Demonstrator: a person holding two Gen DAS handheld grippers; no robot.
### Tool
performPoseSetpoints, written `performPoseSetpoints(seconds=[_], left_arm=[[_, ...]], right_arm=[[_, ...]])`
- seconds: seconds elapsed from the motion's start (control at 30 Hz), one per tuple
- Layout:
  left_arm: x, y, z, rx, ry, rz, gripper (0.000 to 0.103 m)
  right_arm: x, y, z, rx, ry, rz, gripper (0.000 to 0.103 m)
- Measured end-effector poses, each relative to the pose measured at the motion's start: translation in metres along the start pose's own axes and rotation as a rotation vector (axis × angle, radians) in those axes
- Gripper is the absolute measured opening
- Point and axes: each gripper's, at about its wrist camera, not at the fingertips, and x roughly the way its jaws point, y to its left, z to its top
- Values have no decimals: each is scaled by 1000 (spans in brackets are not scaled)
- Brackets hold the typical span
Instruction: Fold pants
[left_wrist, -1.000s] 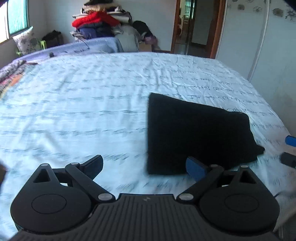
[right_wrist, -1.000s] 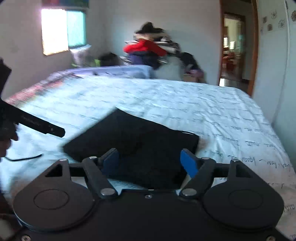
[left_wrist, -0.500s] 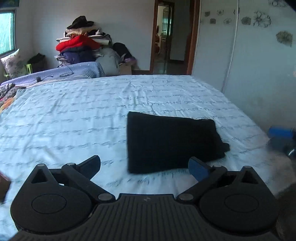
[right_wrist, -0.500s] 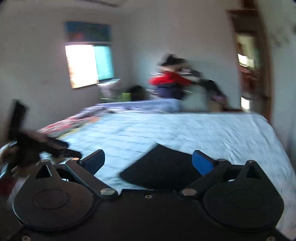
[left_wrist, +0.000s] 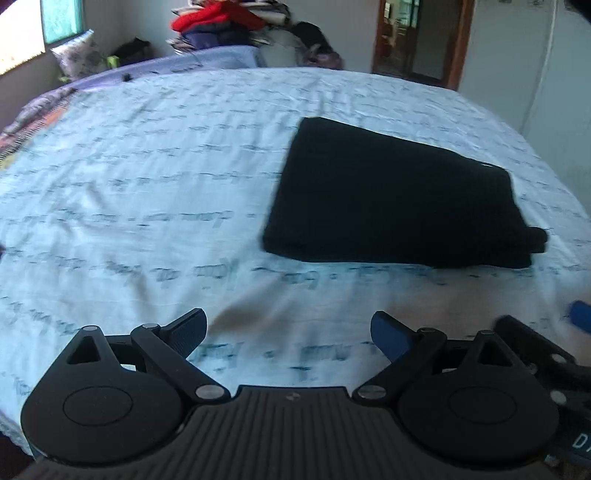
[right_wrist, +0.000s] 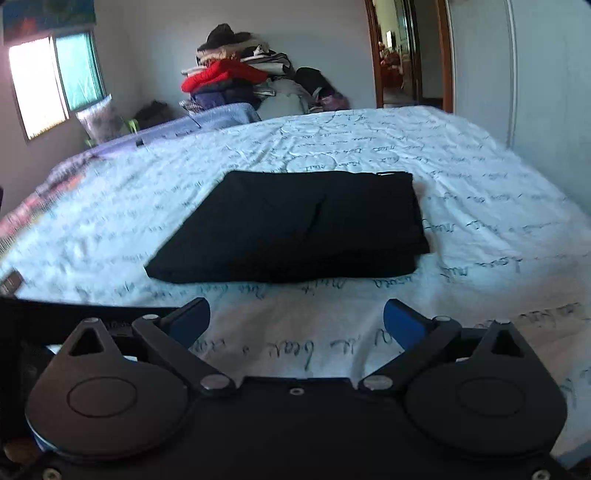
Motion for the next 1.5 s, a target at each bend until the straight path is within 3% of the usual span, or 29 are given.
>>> performPoseSetpoints(seconds=[0.07, 0.2, 0.73, 1.5], left_arm=[[-1, 4, -3, 8, -3, 15, 97], [-1, 4, -7, 19, -4, 19, 97], [1, -5, -14, 45, -11, 13, 97], [2, -1, -14, 32, -8, 19, 97]], right_arm=[[-4, 0, -2, -29, 0, -31, 102], [-7, -3, -2, -39, 20, 4, 102], [-8, 5, -13, -74, 26, -16, 102], [-9, 2, -13, -44, 28, -5, 102]])
